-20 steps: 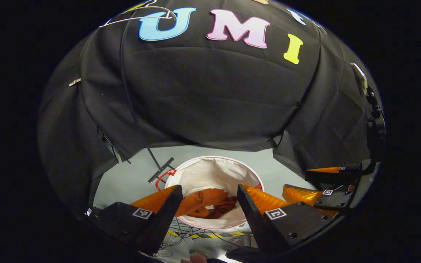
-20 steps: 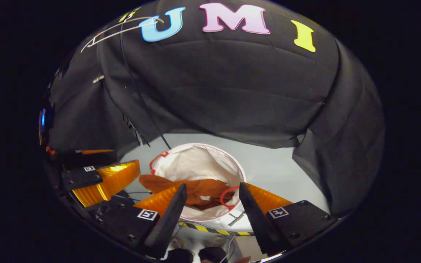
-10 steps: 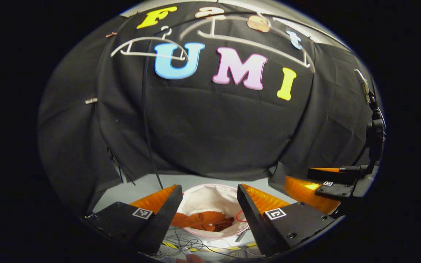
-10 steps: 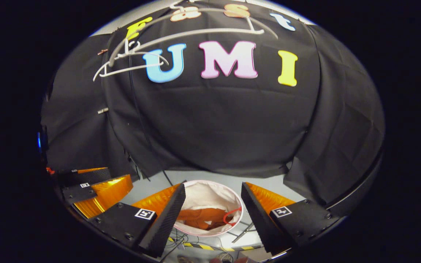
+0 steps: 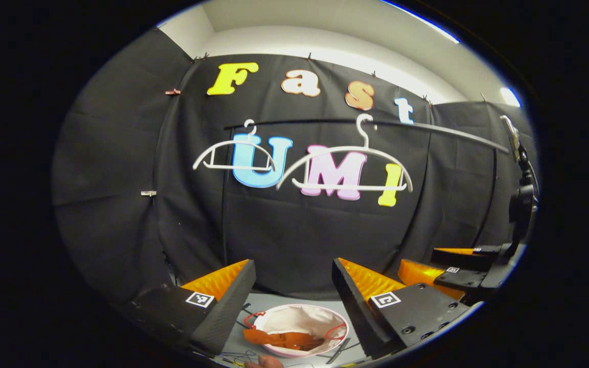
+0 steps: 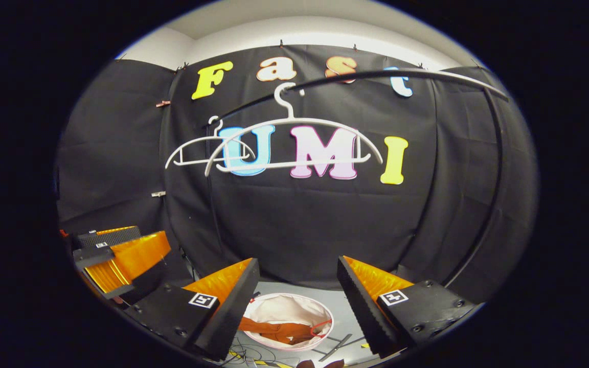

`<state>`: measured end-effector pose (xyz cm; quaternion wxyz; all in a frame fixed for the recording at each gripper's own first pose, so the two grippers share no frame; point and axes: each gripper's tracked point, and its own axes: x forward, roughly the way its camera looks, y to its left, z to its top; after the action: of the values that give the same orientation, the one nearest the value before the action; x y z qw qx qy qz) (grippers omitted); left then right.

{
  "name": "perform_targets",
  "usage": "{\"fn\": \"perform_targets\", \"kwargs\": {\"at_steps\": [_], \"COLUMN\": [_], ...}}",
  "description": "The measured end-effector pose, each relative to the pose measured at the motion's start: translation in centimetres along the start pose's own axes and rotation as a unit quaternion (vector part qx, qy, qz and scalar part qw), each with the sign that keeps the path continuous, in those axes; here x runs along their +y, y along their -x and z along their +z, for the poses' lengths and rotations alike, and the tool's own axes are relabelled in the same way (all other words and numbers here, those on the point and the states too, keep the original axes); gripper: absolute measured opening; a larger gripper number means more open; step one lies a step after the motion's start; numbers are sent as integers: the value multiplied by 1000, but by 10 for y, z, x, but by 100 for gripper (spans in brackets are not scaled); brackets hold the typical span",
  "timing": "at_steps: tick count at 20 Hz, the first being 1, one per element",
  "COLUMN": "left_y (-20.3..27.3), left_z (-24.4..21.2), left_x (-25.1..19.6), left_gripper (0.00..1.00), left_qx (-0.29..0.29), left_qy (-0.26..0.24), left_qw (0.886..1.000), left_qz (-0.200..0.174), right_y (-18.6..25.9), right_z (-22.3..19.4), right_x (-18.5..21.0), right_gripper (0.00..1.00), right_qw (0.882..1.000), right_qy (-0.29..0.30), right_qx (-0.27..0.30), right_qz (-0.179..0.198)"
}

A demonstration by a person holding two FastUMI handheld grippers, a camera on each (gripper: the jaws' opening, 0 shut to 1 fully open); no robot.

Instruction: Grasp the clothes on the hanger with both hands and then place them into the laundry hamper below.

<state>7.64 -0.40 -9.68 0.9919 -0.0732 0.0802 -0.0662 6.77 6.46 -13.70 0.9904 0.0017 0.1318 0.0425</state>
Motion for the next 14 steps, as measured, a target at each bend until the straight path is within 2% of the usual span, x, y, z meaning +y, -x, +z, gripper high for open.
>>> {"fn": "perform_targets", "kwargs": {"at_steps": [1, 2, 3, 4, 5, 7, 8, 11, 12, 14], "left_y": [8, 16, 24, 32, 40, 53, 59, 73, 79, 92], "left_z": [13, 25, 35, 45, 56, 74, 78, 84, 85, 89], "left_x": [7, 13, 19, 20, 20, 21, 22, 16, 12, 4], "left_gripper": [95, 92, 95, 92, 95, 92, 95, 92, 95, 95], "left_qx": [-9, -18, -26, -35, -44, -61, -67, -76, -78, -86], "left_qy": [-2, -8, -15, -20, -22, -29, -36, -47, -47, -51], "left_qw": [1000, 1000, 999, 999, 999, 998, 997, 996, 996, 995], "left_qz": [7, 14, 20, 19, 16, 7, 4, -4, -4, 2], "right_y": [7, 16, 24, 33, 41, 57, 66, 85, 90, 100], "right_z": [11, 20, 30, 40, 51, 68, 75, 100, 106, 116], "right_x": [3, 4, 5, 6, 7, 14, 15, 13, 8, 0], "right_gripper": [94, 99, 99, 99, 100, 100, 100, 97, 96, 99], "right_qw": [1000, 1000, 1000, 999, 999, 997, 996, 994, 993, 991], "right_qy": [-3, -4, -3, -3, -1, 3, 6, 17, 19, 17], "right_qx": [-11, -20, -30, -41, -53, -74, -83, -108, -115, -132], "right_qz": [-1, -4, -5, -8, -10, -14, -14, -17, -20, -25]}}
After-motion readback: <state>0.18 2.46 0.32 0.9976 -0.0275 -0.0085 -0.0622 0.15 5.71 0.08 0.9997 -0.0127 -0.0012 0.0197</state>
